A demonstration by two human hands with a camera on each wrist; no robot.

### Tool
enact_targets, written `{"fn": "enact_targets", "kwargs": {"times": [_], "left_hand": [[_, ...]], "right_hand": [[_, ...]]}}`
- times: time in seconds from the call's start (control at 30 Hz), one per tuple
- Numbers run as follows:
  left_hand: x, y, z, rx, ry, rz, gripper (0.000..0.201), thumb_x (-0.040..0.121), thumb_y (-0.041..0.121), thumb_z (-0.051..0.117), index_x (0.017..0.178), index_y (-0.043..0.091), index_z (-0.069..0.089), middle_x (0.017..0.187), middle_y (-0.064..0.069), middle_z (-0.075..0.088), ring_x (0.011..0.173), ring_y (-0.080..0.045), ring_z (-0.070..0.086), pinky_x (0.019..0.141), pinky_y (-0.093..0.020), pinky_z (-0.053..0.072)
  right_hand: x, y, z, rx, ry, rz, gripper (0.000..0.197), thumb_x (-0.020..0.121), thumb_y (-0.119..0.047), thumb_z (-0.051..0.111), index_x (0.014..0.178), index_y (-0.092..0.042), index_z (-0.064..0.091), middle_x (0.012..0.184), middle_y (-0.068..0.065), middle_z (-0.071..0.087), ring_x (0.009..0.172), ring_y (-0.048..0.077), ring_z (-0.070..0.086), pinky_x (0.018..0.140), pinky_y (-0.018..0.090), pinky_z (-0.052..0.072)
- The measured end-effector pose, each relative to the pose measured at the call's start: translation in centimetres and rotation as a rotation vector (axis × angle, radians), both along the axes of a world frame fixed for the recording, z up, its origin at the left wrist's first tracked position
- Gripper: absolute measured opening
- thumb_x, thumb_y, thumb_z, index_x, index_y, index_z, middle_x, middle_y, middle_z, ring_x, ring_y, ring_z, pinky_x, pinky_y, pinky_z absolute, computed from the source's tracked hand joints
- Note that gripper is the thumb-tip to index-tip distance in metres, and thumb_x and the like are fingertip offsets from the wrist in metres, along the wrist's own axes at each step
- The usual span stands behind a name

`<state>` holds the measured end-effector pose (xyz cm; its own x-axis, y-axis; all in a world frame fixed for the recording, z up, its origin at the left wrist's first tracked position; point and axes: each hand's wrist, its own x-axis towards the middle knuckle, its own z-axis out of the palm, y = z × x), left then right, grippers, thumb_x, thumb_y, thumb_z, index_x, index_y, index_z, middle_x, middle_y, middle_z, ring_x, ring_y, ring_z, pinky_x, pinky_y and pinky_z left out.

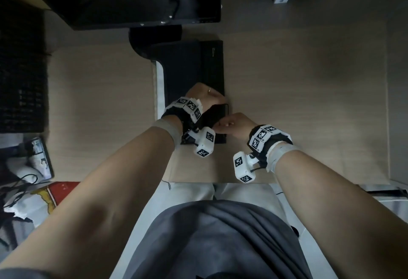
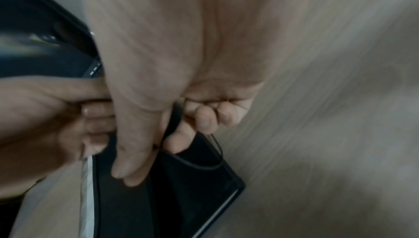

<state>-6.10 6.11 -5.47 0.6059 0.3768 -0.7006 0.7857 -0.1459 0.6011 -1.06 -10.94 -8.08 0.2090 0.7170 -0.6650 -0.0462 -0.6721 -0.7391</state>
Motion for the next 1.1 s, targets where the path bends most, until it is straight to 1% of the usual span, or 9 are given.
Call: {"fn": "enact_targets", "kwargs": {"times": [0.17,0.23,0.3,0.4,0.53,0.7,0.87,1.0,1.1], "left_hand": [[1.7,1.4,0.3,0.109,-0.051,-0.122,0.017,0.081,0.035,0.074,0.091,0.022,0.077,0.107,0.012,0.068,0.091,-0.002,0.061,0.079,-0.013,0.045],[2.3,1.6,0.2,0.090,-0.052,-0.113,0.021,0.083,0.033,0.073,0.095,0.017,0.076,0.089,0.005,0.072,0.071,-0.004,0.063,0.064,-0.011,0.049],[2.8,1.8,-0.1,0.112,-0.057,-0.170,0.017,0.083,0.032,0.073,0.092,0.017,0.075,0.074,0.004,0.070,0.062,-0.007,0.063,0.064,-0.017,0.053],[3.4,2.7,-0.6,0.142,-0.094,-0.182,0.013,0.079,0.022,0.077,0.088,0.018,0.069,0.075,0.001,0.070,0.066,-0.014,0.069,0.070,-0.030,0.060],[4.1,4.8,-0.7,0.185,-0.097,-0.258,0.017,0.080,0.021,0.076,0.096,0.018,0.070,0.087,-0.002,0.071,0.067,-0.008,0.066,0.066,-0.022,0.056],[3.9,8.3,-1.7,0.383,-0.003,-0.334,0.013,0.084,0.029,0.070,0.092,0.020,0.076,0.096,0.004,0.073,0.090,-0.012,0.066,0.084,-0.027,0.052],[2.6,11.3,-2.8,0.400,0.057,-0.212,0.010,0.088,0.019,0.066,0.093,0.016,0.074,0.092,-0.005,0.072,0.080,-0.022,0.068,0.078,-0.032,0.057],[1.3,12.9,-3.4,0.460,0.124,-0.311,0.017,0.090,0.027,0.061,0.099,0.018,0.071,0.104,-0.005,0.070,0.095,-0.025,0.064,0.080,-0.031,0.049],[0.1,12.9,-4.1,0.487,0.145,-0.351,0.018,0.090,0.029,0.059,0.100,0.020,0.071,0.106,-0.004,0.069,0.097,-0.027,0.063,0.075,-0.032,0.046]], "right_hand": [[0.6,-0.3,-0.1,-0.045,0.001,-0.133,0.018,0.088,-0.036,0.066,0.088,-0.025,0.080,0.079,-0.004,0.072,0.073,0.006,0.060,0.070,0.019,0.044],[1.2,-0.5,-0.2,-0.082,-0.023,-0.180,0.018,0.087,-0.035,0.065,0.083,-0.026,0.079,0.074,-0.004,0.071,0.068,0.007,0.058,0.063,0.017,0.044],[2.0,-0.9,-0.4,-0.093,-0.039,-0.206,0.019,0.088,-0.035,0.064,0.082,-0.026,0.079,0.070,-0.004,0.070,0.062,0.007,0.056,0.059,0.019,0.043],[2.8,-1.4,-0.5,-0.101,-0.078,-0.261,0.020,0.088,-0.035,0.064,0.081,-0.022,0.078,0.068,-0.001,0.070,0.057,0.010,0.053,0.061,0.027,0.041],[2.9,-1.0,-0.9,-0.087,-0.096,-0.421,0.033,0.090,-0.037,0.064,0.063,-0.020,0.073,0.072,0.018,0.069,0.061,0.013,0.057,0.066,0.028,0.043],[3.4,1.2,-0.6,-0.060,-0.182,-0.418,0.035,0.091,-0.038,0.060,0.062,-0.021,0.069,0.058,0.004,0.059,0.051,0.007,0.046,0.058,0.025,0.038],[3.1,1.9,-1.0,-0.049,-0.147,-0.497,0.041,0.094,-0.035,0.059,0.082,0.002,0.072,0.050,-0.010,0.059,0.045,-0.005,0.049,0.051,0.013,0.038],[2.6,2.3,-2.0,-0.107,-0.138,-0.528,0.036,0.098,-0.034,0.051,0.073,-0.015,0.069,0.053,-0.006,0.054,0.041,0.000,0.042,0.049,0.014,0.035],[2.4,3.5,-2.2,-0.154,-0.179,-0.564,0.041,0.100,-0.028,0.046,0.063,-0.015,0.055,0.052,-0.004,0.049,0.038,0.002,0.039,0.040,0.012,0.031]]}}
